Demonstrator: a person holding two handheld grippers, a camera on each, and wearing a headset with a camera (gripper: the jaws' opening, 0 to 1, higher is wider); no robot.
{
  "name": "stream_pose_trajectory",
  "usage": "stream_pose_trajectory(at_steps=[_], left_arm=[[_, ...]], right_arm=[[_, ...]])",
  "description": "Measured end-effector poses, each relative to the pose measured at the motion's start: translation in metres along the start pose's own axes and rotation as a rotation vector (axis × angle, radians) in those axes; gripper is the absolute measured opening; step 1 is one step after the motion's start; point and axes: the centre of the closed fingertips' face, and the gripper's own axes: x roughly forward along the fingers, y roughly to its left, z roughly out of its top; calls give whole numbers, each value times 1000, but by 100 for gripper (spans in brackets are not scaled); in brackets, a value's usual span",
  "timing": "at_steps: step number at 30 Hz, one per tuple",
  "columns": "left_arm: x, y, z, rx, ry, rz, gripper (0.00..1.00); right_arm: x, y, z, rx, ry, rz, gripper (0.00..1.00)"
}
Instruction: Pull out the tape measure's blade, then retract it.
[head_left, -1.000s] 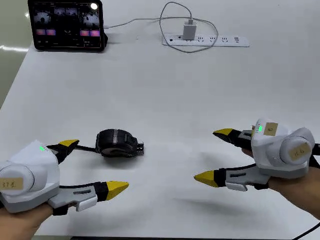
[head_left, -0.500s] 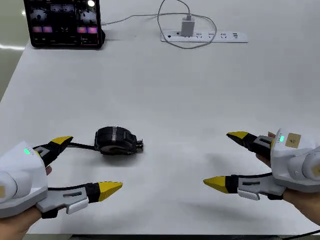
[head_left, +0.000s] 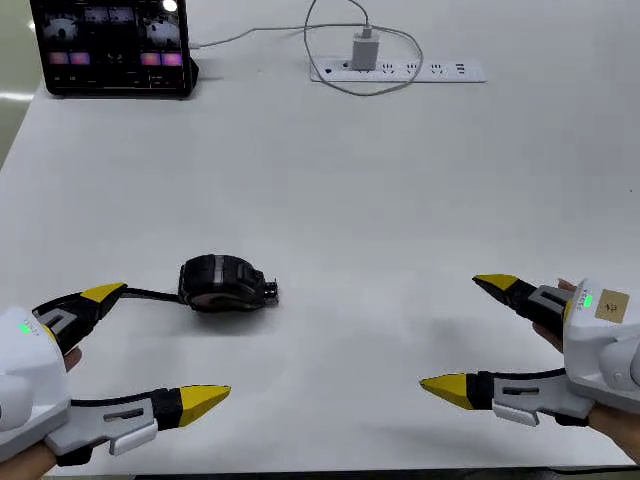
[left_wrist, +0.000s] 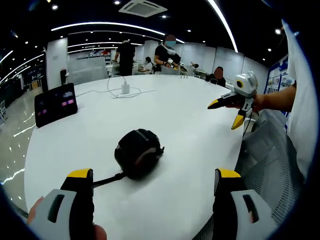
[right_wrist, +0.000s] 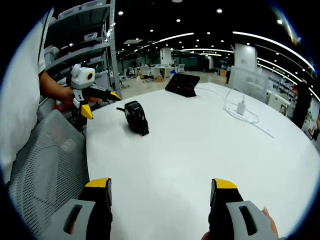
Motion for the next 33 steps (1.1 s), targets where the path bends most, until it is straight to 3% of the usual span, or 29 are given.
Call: stream_pose_trajectory(at_steps=[6, 21, 33], left_arm=[[0, -2, 0, 27, 2, 1, 99], [-4, 1, -4, 8, 3, -11, 99], [-7, 3, -5, 17, 11, -16, 99]], right_arm=[[-1, 0, -6, 2, 12, 4, 78], [-5, -1, -9, -2, 27, 8, 78], [-12, 3, -12, 1, 43, 19, 86]])
